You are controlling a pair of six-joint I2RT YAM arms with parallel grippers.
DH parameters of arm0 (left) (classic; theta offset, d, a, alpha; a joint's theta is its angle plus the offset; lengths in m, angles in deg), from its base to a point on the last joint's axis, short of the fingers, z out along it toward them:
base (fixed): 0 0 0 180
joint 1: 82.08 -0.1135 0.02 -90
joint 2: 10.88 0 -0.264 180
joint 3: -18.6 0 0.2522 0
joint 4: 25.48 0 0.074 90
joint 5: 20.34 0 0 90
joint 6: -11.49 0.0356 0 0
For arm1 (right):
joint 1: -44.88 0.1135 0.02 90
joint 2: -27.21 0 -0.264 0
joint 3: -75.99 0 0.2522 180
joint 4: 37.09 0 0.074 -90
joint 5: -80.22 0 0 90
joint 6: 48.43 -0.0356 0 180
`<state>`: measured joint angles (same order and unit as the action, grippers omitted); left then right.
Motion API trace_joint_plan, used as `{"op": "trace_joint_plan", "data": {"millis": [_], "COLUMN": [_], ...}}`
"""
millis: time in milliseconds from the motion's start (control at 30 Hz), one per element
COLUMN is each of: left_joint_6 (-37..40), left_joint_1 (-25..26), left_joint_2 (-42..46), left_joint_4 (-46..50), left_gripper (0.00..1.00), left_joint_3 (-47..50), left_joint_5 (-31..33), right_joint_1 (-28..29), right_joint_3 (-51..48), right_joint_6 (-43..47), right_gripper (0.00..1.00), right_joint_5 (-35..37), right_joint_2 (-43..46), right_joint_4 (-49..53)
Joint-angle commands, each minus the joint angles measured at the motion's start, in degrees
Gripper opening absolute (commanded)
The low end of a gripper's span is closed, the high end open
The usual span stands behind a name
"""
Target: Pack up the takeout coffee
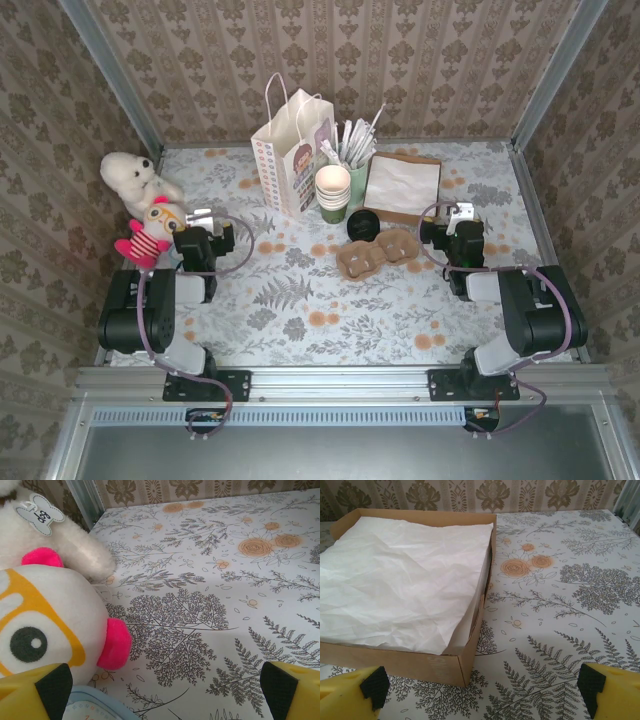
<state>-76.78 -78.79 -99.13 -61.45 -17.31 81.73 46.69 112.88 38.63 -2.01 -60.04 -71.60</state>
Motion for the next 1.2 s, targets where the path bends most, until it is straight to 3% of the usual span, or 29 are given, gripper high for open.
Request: {"op": "trace_joint_plan", "data": {"millis": [0, 1033, 1167], "left_joint_6": [-0.64, -0.25, -0.24], "left_joint_1": [-0.04, 0.04, 0.31], "left_joint_2": [0.09, 0.51, 5.72], "left_joint_4": [-1.77, -2.19, 4.51], "left_gripper": [1.0, 1.0, 1.0], "left_joint_3": [0.17, 0.34, -0.79], "left_joint_5": [0.51, 1.07, 1.41], "right_joint_1": [0.06, -0.04, 0.04], "right_joint_3": [-0.44, -0.59, 2.39], "right_joint_6": [0.3, 0.28, 0.37], "right_gripper": [1.0, 1.0, 1.0], "right_joint_5": [1.19, 1.02, 0.62], "right_joint_2": [-0.38, -0.34, 3.37], "right_joint_4": [-2.0, -2.2, 5.97]}}
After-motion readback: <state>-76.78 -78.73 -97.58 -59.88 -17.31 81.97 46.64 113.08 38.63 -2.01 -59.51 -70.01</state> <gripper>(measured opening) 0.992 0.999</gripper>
